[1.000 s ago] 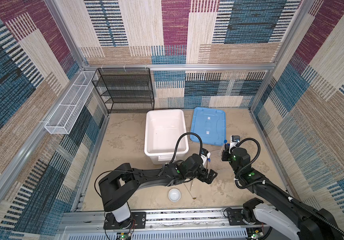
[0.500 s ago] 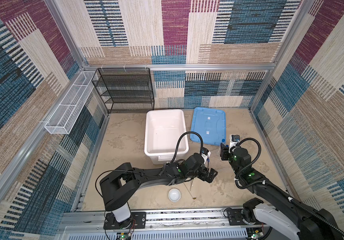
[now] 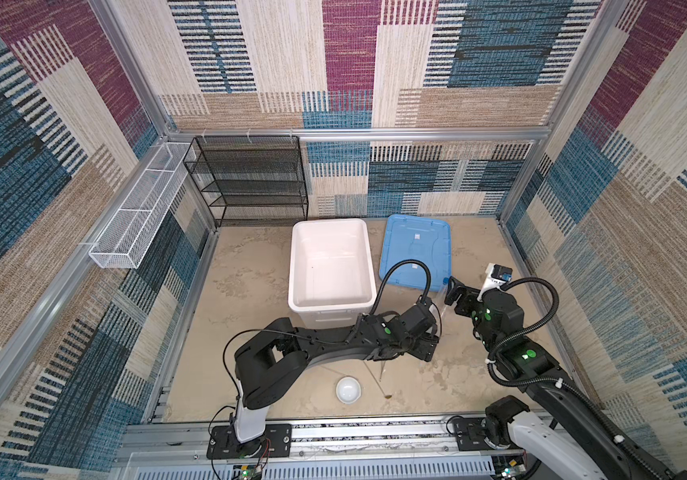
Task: Organize the chemistry lab equipment
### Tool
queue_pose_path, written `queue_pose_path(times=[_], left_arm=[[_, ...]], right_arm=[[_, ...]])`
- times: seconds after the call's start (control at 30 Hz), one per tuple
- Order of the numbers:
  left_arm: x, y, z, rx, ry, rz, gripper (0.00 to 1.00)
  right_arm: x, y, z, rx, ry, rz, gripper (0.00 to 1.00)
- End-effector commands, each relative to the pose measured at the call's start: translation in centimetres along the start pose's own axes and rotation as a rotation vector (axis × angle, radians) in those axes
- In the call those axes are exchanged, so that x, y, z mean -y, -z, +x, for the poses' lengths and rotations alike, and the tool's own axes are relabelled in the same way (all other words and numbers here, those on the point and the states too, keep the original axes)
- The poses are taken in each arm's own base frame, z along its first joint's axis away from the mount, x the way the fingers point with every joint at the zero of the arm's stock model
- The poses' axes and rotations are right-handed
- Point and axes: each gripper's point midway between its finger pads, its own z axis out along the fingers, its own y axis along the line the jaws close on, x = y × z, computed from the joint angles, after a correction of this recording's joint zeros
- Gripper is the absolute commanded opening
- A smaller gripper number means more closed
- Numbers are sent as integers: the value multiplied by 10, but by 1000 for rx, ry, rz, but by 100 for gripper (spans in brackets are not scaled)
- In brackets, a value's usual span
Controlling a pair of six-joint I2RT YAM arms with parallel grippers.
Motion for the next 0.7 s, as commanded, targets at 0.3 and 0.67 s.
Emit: queue_pose_path(times=[0.3,0.67], left_arm=[[-11,-31,23,-153,-72,-185,76],[-17,-48,24,-213,-108,-270,79]], right_arm=[[27,25,5,13,-69,48,99],[27,24,5,17,-54,46,99]])
